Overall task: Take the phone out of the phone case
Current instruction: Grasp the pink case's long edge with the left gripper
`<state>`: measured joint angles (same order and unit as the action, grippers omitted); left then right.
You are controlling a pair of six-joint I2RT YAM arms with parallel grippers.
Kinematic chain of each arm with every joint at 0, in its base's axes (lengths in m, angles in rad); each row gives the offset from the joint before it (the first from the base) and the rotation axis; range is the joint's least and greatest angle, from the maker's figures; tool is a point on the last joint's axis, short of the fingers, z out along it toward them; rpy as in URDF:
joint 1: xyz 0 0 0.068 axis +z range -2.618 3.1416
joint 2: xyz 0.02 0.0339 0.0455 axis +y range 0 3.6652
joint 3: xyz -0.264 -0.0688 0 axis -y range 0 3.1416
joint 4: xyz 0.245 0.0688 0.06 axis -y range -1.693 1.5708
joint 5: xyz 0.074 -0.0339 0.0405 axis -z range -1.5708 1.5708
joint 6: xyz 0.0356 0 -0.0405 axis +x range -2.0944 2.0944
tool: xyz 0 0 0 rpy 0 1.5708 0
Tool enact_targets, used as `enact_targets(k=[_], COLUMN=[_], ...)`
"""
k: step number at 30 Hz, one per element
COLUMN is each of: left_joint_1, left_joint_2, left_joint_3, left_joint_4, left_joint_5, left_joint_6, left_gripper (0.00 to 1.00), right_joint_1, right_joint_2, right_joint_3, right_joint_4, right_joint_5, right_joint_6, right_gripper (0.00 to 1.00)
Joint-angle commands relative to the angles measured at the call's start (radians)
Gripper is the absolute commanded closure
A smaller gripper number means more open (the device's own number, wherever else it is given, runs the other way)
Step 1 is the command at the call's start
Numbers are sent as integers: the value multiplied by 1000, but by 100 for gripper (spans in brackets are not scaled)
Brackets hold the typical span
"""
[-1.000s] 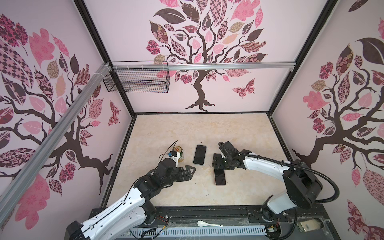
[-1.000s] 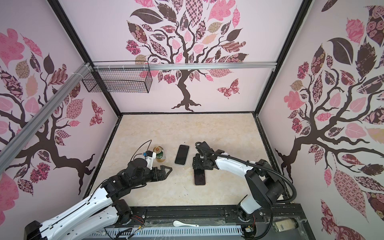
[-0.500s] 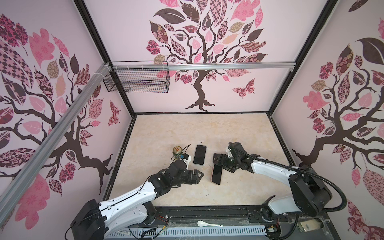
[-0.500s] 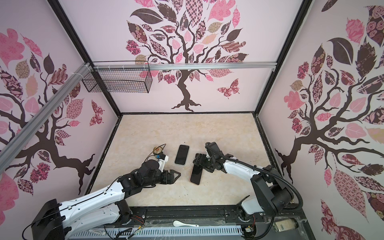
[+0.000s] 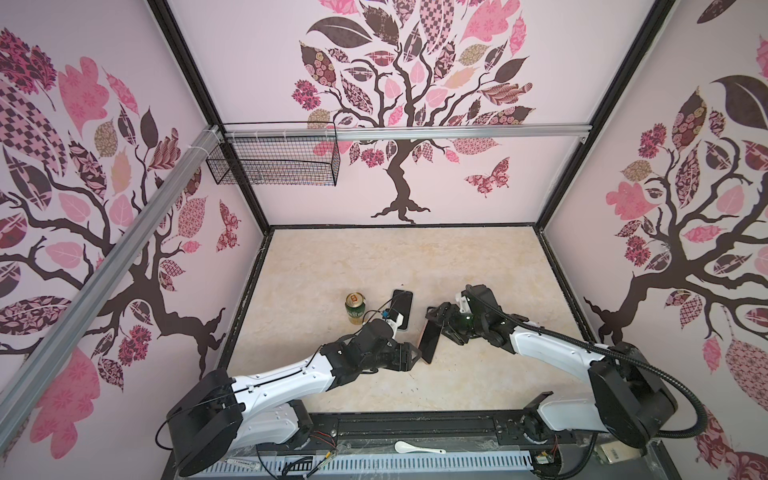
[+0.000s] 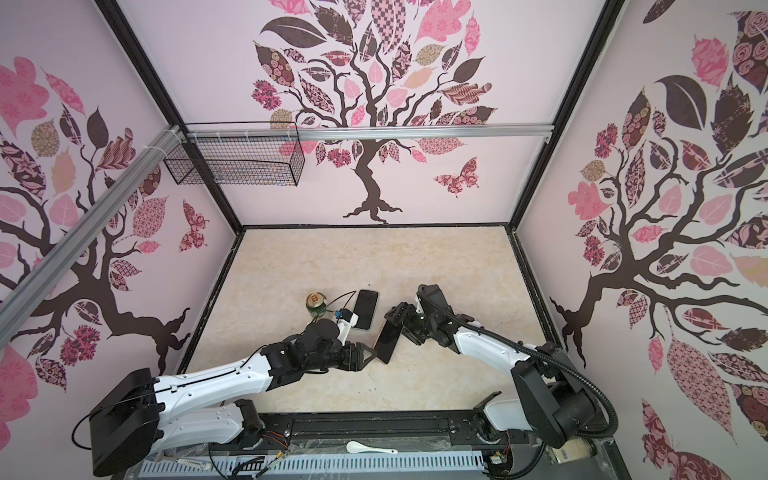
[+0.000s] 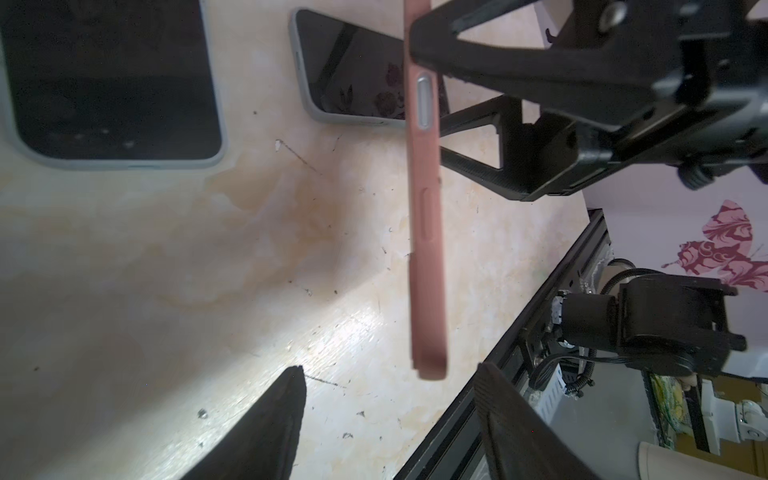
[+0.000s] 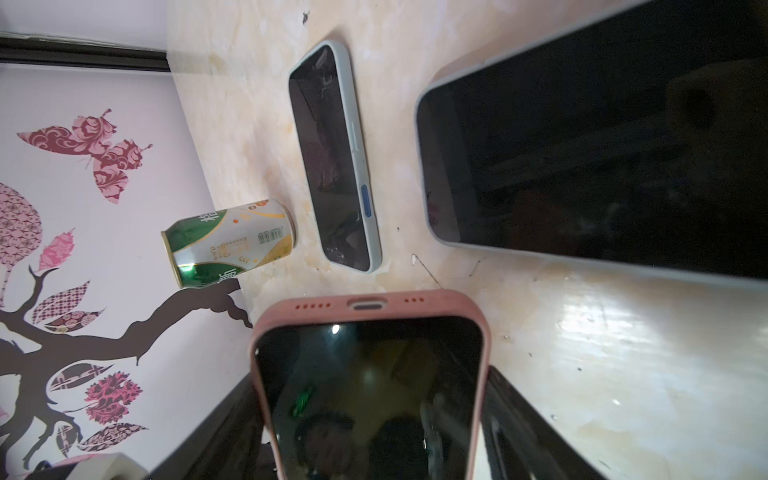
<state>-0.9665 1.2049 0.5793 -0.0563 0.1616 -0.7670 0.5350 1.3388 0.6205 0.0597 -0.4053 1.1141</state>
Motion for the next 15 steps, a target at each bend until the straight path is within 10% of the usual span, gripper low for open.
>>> enact_targets(k=[1,15], left_joint_1=[-7,-11], left_joint_2=[18,62], left_joint_3=[44,61], left_joint_4=[43,35], left_joint_5=[21,9], left_joint_6=[17,11], left_gripper=[34,55], right_joint_1=[3,3], right_joint_2=[-50,-74], right_joint_3=[13,-1], right_joint_4=[24,64], right_joint_5=[-36,-41], right_joint_6=[79,120], right_gripper=[46,47])
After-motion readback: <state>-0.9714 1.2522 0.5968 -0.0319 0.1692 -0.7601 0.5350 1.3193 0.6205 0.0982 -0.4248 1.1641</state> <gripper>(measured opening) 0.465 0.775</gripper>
